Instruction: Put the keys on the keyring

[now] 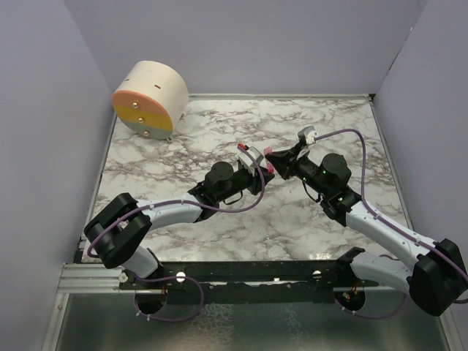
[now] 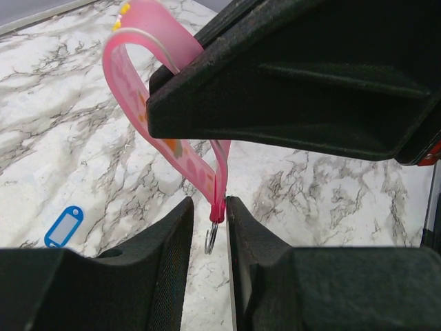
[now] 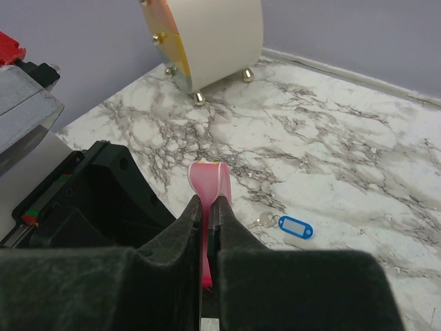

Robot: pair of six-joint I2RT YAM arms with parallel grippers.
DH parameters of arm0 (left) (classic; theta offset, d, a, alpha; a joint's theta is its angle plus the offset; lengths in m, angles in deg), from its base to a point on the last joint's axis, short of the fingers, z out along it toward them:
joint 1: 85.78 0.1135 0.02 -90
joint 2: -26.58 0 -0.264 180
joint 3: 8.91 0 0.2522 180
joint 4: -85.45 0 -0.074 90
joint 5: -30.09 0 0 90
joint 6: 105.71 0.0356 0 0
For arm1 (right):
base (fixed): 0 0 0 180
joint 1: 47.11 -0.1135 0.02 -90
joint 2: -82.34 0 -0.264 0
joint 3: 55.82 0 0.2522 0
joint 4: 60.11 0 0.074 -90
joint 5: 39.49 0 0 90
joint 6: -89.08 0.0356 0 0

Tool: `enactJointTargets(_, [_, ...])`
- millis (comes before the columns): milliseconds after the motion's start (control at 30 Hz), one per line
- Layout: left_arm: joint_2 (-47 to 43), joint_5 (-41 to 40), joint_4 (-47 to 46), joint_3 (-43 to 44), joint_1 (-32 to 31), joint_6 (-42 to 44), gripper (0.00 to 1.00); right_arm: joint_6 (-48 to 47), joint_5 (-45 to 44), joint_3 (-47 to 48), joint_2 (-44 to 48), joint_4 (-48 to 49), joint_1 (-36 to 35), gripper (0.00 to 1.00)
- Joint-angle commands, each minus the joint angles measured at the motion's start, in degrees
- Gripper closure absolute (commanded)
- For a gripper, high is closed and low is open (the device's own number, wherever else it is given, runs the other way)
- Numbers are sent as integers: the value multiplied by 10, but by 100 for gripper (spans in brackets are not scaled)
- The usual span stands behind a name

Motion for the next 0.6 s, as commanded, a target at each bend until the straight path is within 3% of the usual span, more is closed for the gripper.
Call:
enactJointTargets(0, [7, 20, -22, 10, 4, -7, 71, -7, 13, 18, 4, -1, -4, 99])
enactJointTargets(267, [6, 18, -22, 10, 5, -10, 72, -7, 15, 17, 5, -2, -3, 99])
enactJointTargets(367, [7, 19, -22, 12, 5, -10, 81, -8, 14, 17, 6, -2, -3, 99])
enactJointTargets(467, [7, 18, -22, 13, 6, -12, 98, -6, 14, 17, 6, -3, -3, 99])
enactJointTargets(567, [5, 19, -23, 12, 6, -12, 100, -6, 13, 17, 4, -5, -3, 99])
